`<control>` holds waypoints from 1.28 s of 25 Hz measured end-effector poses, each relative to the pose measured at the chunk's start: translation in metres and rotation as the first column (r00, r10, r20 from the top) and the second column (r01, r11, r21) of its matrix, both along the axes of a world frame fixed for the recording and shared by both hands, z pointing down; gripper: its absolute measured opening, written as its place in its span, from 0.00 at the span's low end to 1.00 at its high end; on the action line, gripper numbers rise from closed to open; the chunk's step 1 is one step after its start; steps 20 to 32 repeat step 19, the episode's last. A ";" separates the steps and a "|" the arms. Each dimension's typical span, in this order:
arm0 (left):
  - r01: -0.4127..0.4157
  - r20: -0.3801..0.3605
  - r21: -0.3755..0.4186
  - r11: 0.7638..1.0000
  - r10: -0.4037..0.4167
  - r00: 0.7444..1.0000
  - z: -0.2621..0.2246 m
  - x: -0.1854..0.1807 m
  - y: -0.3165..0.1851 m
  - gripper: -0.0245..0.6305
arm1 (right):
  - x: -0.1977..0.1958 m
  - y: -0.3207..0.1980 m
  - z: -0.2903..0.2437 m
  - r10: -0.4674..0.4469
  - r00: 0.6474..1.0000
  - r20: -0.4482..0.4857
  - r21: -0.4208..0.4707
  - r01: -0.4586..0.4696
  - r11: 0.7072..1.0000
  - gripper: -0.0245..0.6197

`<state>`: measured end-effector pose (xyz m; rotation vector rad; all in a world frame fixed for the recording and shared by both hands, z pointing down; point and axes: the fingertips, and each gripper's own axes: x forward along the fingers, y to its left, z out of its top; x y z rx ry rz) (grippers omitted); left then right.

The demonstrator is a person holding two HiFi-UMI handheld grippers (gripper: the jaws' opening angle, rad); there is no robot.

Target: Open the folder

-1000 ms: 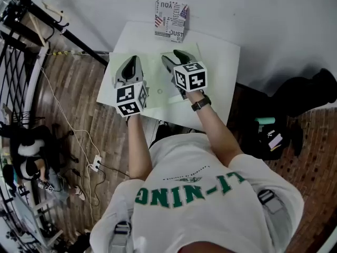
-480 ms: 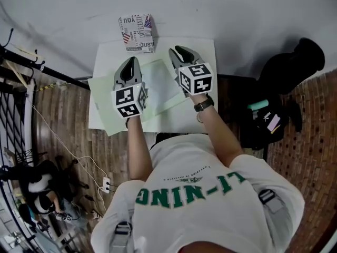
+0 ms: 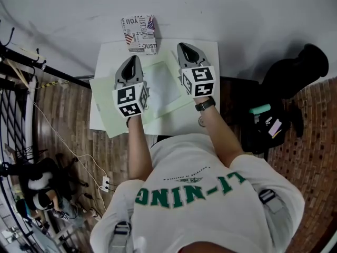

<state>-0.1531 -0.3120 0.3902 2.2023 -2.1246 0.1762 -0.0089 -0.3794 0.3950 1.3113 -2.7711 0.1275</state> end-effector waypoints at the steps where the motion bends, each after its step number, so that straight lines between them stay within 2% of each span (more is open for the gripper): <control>1: 0.004 0.000 -0.001 1.000 -0.004 1.000 0.001 -0.001 0.000 0.06 | -0.001 0.000 0.001 -0.006 1.000 0.000 -0.003 0.006 1.000 0.06; 9: 0.005 0.001 -0.006 1.000 -0.005 1.000 0.003 0.006 -0.002 0.06 | -0.001 0.003 0.005 -0.032 0.999 -0.007 -0.013 0.032 0.999 0.06; 15: -0.026 0.006 -0.020 0.999 0.026 1.000 0.004 0.030 -0.002 0.06 | 0.017 0.008 0.004 -0.026 1.000 0.003 -0.016 0.026 1.000 0.06; 19: -0.047 -0.021 -0.028 0.998 0.047 0.999 0.007 0.051 -0.002 0.06 | 0.032 0.012 0.001 -0.034 0.999 -0.003 -0.010 0.034 0.999 0.06; 32: -0.047 -0.021 -0.028 0.998 0.047 0.999 0.007 0.051 -0.002 0.06 | 0.032 0.012 0.001 -0.034 0.999 -0.003 -0.010 0.034 0.999 0.06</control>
